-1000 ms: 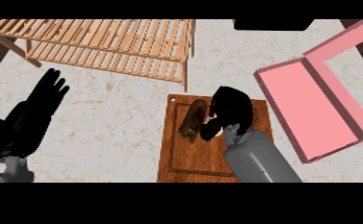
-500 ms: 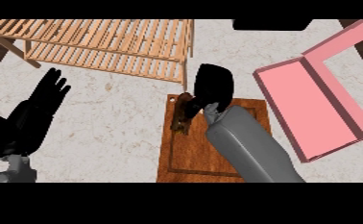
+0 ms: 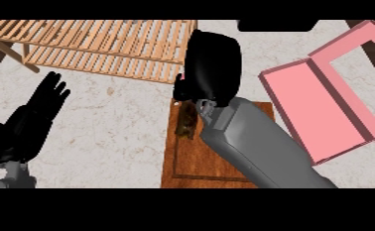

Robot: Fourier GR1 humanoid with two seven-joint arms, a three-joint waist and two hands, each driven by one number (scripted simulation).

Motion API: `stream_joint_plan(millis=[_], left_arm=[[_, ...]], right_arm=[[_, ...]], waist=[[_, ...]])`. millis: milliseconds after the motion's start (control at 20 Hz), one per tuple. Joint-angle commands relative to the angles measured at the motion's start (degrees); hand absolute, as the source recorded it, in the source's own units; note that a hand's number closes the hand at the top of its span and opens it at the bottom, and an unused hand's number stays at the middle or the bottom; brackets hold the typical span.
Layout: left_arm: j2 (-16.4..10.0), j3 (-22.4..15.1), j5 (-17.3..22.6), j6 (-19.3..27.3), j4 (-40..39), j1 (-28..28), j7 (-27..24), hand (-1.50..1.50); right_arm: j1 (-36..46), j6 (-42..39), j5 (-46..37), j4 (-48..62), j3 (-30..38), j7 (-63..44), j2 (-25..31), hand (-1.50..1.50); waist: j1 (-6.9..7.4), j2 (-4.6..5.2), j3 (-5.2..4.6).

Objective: Pick the cupcake from the cutting board and place it in the cardboard box

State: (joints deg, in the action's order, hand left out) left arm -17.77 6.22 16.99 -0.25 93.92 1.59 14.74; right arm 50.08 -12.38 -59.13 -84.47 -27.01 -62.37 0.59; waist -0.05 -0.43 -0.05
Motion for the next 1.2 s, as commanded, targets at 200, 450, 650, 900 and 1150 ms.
stream_joint_plan(millis=[200,450,650,900,1150], left_arm=[[-0.9,1.4,-0.1,-0.8,-0.7,-0.9,-0.7,0.0],[0.6,0.5,-0.3,-0.2,1.2,-2.3,-0.2,0.0],[-0.6,2.4,0.8,-0.5,0.0,0.4,1.2,0.0],[0.5,1.0,-0.7,0.0,1.0,0.9,1.3,0.0],[1.2,1.0,-0.7,-0.9,1.2,1.0,2.4,0.0]], right_arm=[[10.2,-10.7,-7.6,-5.7,8.7,-13.6,1.3,1.5],[9.1,-12.9,-10.5,-8.3,14.0,-11.3,4.4,1.5],[5.8,-14.6,-10.9,-9.0,18.0,-6.3,7.9,1.5],[2.6,-16.1,-10.9,-9.6,21.5,0.2,10.2,1.5],[-3.0,-9.6,-11.0,-8.7,25.1,9.3,13.1,1.5]], waist=[[-0.8,-0.3,-0.04],[-0.47,-0.1,-0.01],[-0.61,0.12,0.03],[-0.23,0.28,0.05],[0.2,0.42,0.05]])
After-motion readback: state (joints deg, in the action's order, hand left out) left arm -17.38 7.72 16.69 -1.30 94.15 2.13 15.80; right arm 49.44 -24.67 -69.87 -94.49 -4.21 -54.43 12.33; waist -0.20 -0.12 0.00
